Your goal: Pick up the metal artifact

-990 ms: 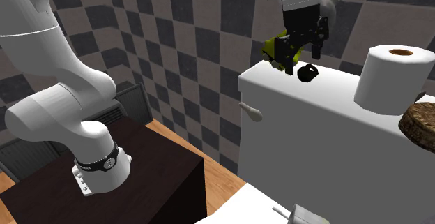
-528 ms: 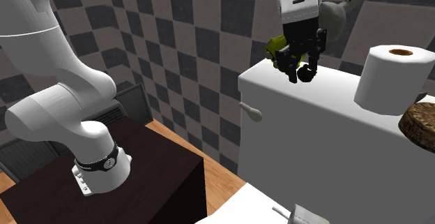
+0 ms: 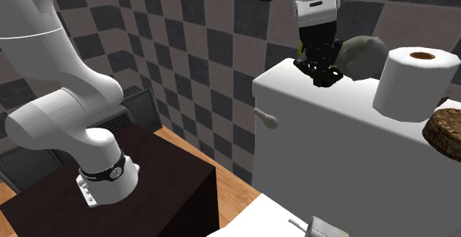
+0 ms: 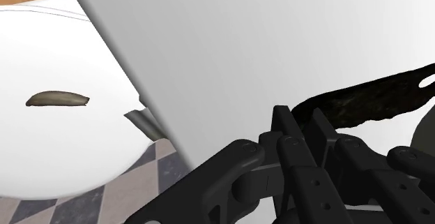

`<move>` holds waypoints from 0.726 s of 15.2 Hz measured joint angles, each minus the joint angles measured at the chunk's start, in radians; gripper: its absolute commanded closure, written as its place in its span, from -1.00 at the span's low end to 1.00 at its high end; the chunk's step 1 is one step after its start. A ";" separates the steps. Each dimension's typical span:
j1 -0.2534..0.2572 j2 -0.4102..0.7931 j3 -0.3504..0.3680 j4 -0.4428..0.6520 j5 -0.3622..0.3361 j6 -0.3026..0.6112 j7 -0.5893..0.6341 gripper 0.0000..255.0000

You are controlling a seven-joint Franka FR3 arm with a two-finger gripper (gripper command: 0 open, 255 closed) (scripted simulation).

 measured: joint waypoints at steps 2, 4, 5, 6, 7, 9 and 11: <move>0.001 -0.002 0.001 0.003 0.001 -0.006 0.001 1.00; 0.001 -0.003 0.001 0.021 0.003 -0.028 0.000 1.00; 0.001 -0.005 0.000 0.032 0.004 -0.041 -0.001 1.00; 0.001 -0.004 0.000 0.046 0.004 -0.055 -0.001 1.00; 0.001 -0.004 0.001 0.059 0.003 -0.067 0.000 1.00; 0.001 0.001 0.001 0.089 0.000 -0.095 0.001 1.00; 0.000 0.000 -0.001 0.117 0.001 -0.125 -0.002 1.00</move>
